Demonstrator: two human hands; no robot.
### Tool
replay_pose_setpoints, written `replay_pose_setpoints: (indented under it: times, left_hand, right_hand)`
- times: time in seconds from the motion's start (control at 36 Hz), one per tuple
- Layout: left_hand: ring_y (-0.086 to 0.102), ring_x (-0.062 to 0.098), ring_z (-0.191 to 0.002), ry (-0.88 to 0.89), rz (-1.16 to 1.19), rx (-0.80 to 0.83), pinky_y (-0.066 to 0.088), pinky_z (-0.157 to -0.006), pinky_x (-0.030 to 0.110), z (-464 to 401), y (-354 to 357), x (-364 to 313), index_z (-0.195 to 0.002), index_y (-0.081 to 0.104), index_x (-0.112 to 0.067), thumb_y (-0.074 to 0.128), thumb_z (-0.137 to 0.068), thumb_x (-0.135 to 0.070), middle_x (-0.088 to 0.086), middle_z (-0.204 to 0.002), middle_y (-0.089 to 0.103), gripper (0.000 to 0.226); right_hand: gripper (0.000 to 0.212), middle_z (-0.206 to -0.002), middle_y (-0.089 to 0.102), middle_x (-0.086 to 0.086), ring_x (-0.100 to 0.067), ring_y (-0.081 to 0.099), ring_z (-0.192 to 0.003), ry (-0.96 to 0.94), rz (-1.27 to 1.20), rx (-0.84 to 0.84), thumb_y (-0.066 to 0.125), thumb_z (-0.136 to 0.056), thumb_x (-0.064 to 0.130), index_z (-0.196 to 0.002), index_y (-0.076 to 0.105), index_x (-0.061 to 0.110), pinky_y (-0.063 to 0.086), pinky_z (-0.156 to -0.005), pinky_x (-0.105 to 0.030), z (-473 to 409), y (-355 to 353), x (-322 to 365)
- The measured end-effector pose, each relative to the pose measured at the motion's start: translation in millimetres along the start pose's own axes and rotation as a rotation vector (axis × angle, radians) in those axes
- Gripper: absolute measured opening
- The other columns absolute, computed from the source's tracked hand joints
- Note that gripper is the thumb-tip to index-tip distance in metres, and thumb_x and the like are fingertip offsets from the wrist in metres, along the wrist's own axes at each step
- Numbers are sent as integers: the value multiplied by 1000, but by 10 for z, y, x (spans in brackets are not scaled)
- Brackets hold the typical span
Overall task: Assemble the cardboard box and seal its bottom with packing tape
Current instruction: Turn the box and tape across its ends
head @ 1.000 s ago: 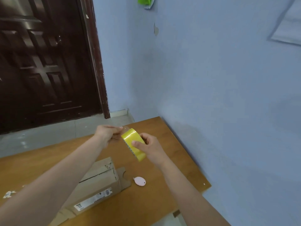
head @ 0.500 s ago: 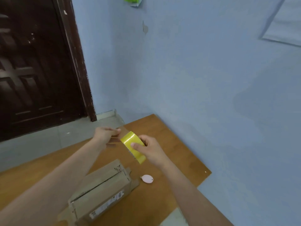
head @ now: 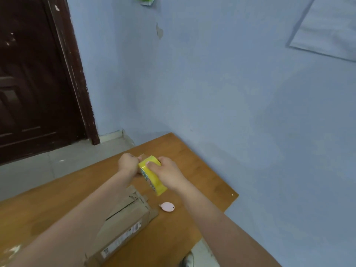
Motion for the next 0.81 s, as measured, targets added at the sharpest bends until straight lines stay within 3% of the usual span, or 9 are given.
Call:
replay_pose_setpoints:
  times: [0.11, 0.19, 0.28, 0.42, 0.58, 0.67, 0.72, 0.78, 0.81]
  left_hand:
    - [59, 35, -64, 3, -22, 29, 48, -30, 32, -3, -33, 36, -83, 51, 5, 56, -93, -6, 23, -82, 59, 16]
    - [47, 26, -49, 71, -65, 5, 35, -26, 16, -34, -93, -9, -61, 51, -2, 55, -92, -3, 12, -59, 52, 32]
    - [45, 23, -49, 88, -88, 40, 37, -40, 24, -59, -143, -80, -57, 52, -4, 53, -93, -3, 13, -61, 54, 36]
    - [49, 20, -51, 108, -130, 43, 34, -44, 26, -51, -136, -101, -61, 53, -6, 51, -95, -8, 8, -61, 55, 34]
    - [54, 19, -49, 156, -183, 9, 41, -31, 21, -3, -56, -55, -64, 52, -3, 53, -94, -6, 11, -61, 58, 30]
    - [57, 17, -36, 127, -153, 38, 46, -38, 25, -44, -78, -41, -70, 52, -3, 53, -95, -7, 19, -70, 64, 26]
    - [57, 14, -32, 110, -136, 57, 48, -44, 28, -53, -80, -35, -72, 51, -3, 53, -95, -8, 16, -65, 62, 24]
    - [57, 13, -32, 109, -154, 56, 47, -44, 29, -42, -53, -28, -74, 52, -2, 53, -95, -8, 14, -63, 60, 22]
    - [57, 12, -32, 110, -172, 50, 46, -40, 27, -29, -33, -20, -75, 53, -1, 54, -95, -9, 13, -62, 60, 21]
  right_hand:
    - [25, -69, 51, 4, -13, 49, -62, 18, 66, -1, 54, -91, 35, -78, 49, 14, 35, -52, -25, 36, 58, 41]
    - [33, -70, 48, -1, -20, 46, -64, -4, 152, 8, 54, -90, 37, -70, 43, 14, 33, -53, -31, 80, 106, 79]
    - [38, -66, 41, 1, -20, 39, -58, -26, 206, 7, 54, -89, 38, -64, 34, 17, 26, -48, -31, 116, 141, 89]
    - [31, -86, 62, -14, -25, 49, -68, 21, 113, -3, 53, -89, 37, -75, 44, 11, 35, -57, -32, 107, 99, 138]
    - [42, -63, 35, 3, -14, 33, -49, 82, 142, -24, 53, -89, 39, -61, 29, 19, 23, -44, -28, 104, 76, 42]
    - [41, -60, 35, 6, -12, 33, -47, 101, 127, -36, 55, -88, 39, -62, 30, 20, 24, -42, -27, 115, 60, -23]
    - [41, -45, 39, 10, -7, 36, -39, 108, 77, -42, 56, -88, 38, -62, 30, 20, 27, -37, -23, 136, 52, -81]
    - [39, -30, 40, 11, -2, 36, -33, 131, 57, -36, 55, -89, 38, -64, 30, 21, 25, -29, -15, 160, 38, -107]
    - [38, -33, 42, 10, -1, 36, -37, 142, 63, -31, 54, -89, 39, -65, 31, 21, 26, -30, -14, 165, 34, -106]
Point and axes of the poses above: each hand's wrist, its own z-axis away from the middle knuckle, its own y-axis out of the palm, x = y × z, the point moved 1 cm from there along -z, towards the middle knuckle
